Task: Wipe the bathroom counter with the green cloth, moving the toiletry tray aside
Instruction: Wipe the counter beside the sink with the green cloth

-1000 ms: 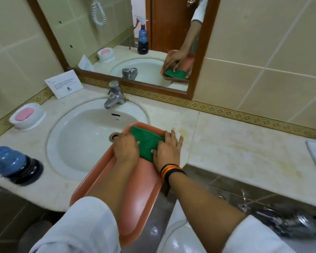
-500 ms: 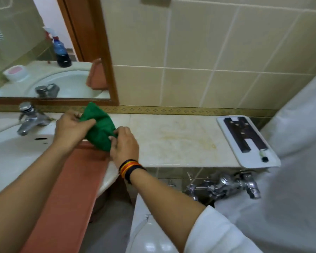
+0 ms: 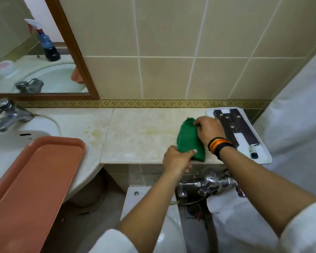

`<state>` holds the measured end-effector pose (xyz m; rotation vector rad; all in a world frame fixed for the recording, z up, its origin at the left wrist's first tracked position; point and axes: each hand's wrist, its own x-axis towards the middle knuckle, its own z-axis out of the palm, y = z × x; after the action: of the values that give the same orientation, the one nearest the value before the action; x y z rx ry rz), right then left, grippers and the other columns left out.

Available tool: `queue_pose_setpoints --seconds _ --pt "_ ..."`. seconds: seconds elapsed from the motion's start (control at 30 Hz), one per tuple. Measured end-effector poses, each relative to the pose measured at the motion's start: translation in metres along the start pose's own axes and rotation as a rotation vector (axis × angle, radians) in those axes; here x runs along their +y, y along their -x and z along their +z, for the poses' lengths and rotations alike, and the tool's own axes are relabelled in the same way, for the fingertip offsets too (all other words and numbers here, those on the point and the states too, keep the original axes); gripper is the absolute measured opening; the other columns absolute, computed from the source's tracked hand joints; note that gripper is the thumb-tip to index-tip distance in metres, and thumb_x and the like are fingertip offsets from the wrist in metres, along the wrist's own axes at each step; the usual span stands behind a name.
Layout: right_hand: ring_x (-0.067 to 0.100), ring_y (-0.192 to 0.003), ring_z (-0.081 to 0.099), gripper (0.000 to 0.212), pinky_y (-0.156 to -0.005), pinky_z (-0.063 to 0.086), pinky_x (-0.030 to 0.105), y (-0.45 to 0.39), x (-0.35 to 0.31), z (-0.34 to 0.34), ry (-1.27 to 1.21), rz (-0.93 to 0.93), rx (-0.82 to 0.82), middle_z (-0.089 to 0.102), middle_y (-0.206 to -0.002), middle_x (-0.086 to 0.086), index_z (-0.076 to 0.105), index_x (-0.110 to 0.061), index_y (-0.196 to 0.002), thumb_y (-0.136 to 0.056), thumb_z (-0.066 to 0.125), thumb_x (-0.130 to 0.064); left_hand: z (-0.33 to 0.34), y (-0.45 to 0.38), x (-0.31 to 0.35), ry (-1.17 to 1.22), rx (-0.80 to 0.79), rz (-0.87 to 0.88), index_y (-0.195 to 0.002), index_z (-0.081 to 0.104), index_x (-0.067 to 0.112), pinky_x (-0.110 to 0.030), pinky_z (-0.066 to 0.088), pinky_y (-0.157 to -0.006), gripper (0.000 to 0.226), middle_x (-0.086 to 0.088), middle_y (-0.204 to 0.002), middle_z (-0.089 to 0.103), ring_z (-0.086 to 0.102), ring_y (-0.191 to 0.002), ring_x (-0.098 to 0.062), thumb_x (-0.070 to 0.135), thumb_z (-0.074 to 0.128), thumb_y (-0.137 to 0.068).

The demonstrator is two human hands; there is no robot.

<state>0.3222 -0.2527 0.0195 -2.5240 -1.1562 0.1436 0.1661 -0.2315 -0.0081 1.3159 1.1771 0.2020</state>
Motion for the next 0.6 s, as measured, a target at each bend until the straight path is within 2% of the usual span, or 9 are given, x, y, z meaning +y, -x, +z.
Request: queue_pose_setpoints --seconds 0.07,0.17,0.2,0.27,0.33,0.4,0.47,0.53,0.6 --pt "0.04 -0.126 0.06 0.036 -0.111 0.046 0.046 0.01 0.005 0.023 -0.06 0.033 -0.103 0.067 -0.135 0.019 0.068 -0.009 -0.131 -0.099 0.052 -0.016 0.01 0.004 -0.019 -0.278 0.166 0.047 -0.096 0.065 0.018 -0.033 0.058 -0.07 0.046 0.003 -0.086 0.073 0.073 -0.082 -0.025 0.062 0.068 -0.086" --pt "0.039 -0.158 0.017 0.065 -0.128 0.013 0.053 0.031 0.001 0.068 0.021 0.03 -0.236 0.024 -0.169 0.02 0.034 -0.008 -0.159 -0.107 0.035 -0.047 -0.009 0.012 -0.053 -0.205 0.425 0.073 -0.083 0.062 0.021 -0.035 0.052 -0.069 0.045 0.006 -0.078 0.065 0.066 -0.08 -0.022 0.059 0.046 -0.102" --pt "0.037 -0.16 0.003 0.072 -0.129 0.003 0.055 0.034 -0.001 0.079 0.065 0.031 -0.235 0.01 -0.172 0.02 0.023 -0.01 -0.163 -0.107 0.029 -0.053 -0.021 0.011 -0.063 -0.09 0.519 0.023 -0.083 0.063 0.018 -0.038 0.052 -0.073 0.048 0.001 -0.08 0.066 0.066 -0.082 -0.025 0.055 0.041 -0.105" --pt "0.037 -0.16 -0.007 0.076 -0.129 -0.002 0.057 0.036 -0.005 0.093 0.137 0.04 -0.184 -0.001 -0.173 0.02 0.012 -0.01 -0.166 -0.106 0.024 -0.056 -0.052 0.003 -0.081 0.033 0.725 -0.054 -0.096 0.066 0.014 -0.039 0.047 -0.075 0.047 -0.004 -0.084 0.063 0.065 -0.089 -0.033 0.047 0.037 -0.109" --pt "0.039 -0.16 -0.008 0.074 -0.128 -0.001 0.058 0.036 -0.007 0.095 0.144 0.052 -0.146 -0.003 -0.173 0.021 0.011 -0.01 -0.166 -0.106 0.025 -0.052 -0.086 -0.006 -0.089 -0.164 0.876 0.106 -0.104 0.064 0.012 -0.038 0.044 -0.072 0.039 -0.002 -0.085 0.059 0.065 -0.092 -0.036 0.038 0.036 -0.11" --pt "0.039 -0.16 -0.009 0.072 -0.128 -0.001 0.059 0.039 -0.002 0.099 0.143 0.061 -0.119 -0.006 -0.172 0.021 0.009 -0.011 -0.166 -0.106 0.025 -0.048 -0.116 -0.017 -0.087 -0.555 0.846 0.415 -0.11 0.063 0.014 -0.042 0.049 -0.08 0.031 -0.005 -0.099 0.065 0.062 -0.098 -0.03 0.03 0.037 -0.11" --pt "0.038 -0.16 -0.008 0.072 -0.128 0.0 0.059 0.042 0.008 0.103 0.175 0.056 -0.101 -0.006 -0.172 0.021 0.009 -0.012 -0.166 -0.104 0.02 -0.047 -0.146 -0.032 -0.085 -0.864 0.773 0.586 -0.13 0.063 0.01 -0.045 0.048 -0.104 0.034 -0.011 -0.13 0.065 0.059 -0.122 -0.031 0.026 0.04 -0.109" --pt "0.038 -0.16 -0.003 0.075 -0.128 0.002 0.06 0.032 0.011 0.105 0.207 0.037 -0.125 0.0 -0.173 0.021 0.01 -0.011 -0.166 -0.101 0.017 -0.047 -0.181 -0.044 -0.081 -1.001 0.7 0.519 -0.152 0.05 0.005 -0.045 0.034 -0.124 0.048 -0.015 -0.159 0.047 0.042 -0.15 -0.033 0.026 0.039 -0.11" --pt "0.037 -0.161 -0.003 0.074 -0.128 0.001 0.06 0.007 0.004 0.106 0.209 0.033 -0.162 0.001 -0.173 0.02 0.009 -0.012 -0.166 -0.101 0.021 -0.045 -0.212 -0.054 -0.079 -1.079 0.607 0.444 -0.162 0.031 0.004 -0.042 0.018 -0.132 0.057 -0.015 -0.172 0.024 0.02 -0.161 -0.029 0.03 0.034 -0.112"
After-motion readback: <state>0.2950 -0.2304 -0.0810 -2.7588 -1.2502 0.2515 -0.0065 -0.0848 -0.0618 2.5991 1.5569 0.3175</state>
